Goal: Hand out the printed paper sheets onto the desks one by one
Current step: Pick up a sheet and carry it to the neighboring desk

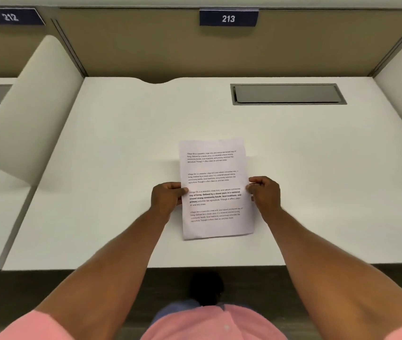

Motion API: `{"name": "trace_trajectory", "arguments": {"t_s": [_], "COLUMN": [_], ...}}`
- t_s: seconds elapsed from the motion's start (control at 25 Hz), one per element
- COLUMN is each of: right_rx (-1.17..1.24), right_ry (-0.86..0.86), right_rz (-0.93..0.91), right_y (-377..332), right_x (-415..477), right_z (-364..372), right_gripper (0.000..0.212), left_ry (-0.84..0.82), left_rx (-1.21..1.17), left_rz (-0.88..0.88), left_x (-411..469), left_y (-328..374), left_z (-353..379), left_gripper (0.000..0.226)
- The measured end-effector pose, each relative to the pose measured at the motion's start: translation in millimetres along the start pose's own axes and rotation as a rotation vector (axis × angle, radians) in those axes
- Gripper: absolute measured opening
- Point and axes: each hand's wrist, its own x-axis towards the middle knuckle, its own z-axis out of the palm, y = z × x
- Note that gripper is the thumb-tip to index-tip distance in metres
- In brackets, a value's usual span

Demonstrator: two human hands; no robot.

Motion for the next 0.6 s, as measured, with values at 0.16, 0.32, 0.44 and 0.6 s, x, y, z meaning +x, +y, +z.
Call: {"name": "trace_trajectory", "arguments": {"t_s": [0.16,0.32,0.44,0.6], "right_rx": [0.012,-0.03,-0.133,-0.281], "right_ry": [0.029,0.018,-0.003,-0.004], "right_rz": [0.032,0.024,0.016,0.017], "right_y": [5.2,13.2,11.2,12.6], "right_x": [16.4,37.4,48.9,55.6], "right_z": [-22.9,-41.1,-47.1,-44.4], "right_gripper": [0.023,0.025,0.028,0.034], "left_ry": [-0.021,0.056,0.126,0.184], "left_rx": [0.052,0.14,0.236,0.432], "left_rz": [-0.026,-0.03,-0.015,0.047], "left_x": [14.7,22.2,27.4,25.2], "left_y": [2.7,0.6,-3.1,-9.9], "left_z": [31.5,61.0,70.6,81.6], "left_gripper": [0.017,0.022,0.023,0.022]}}
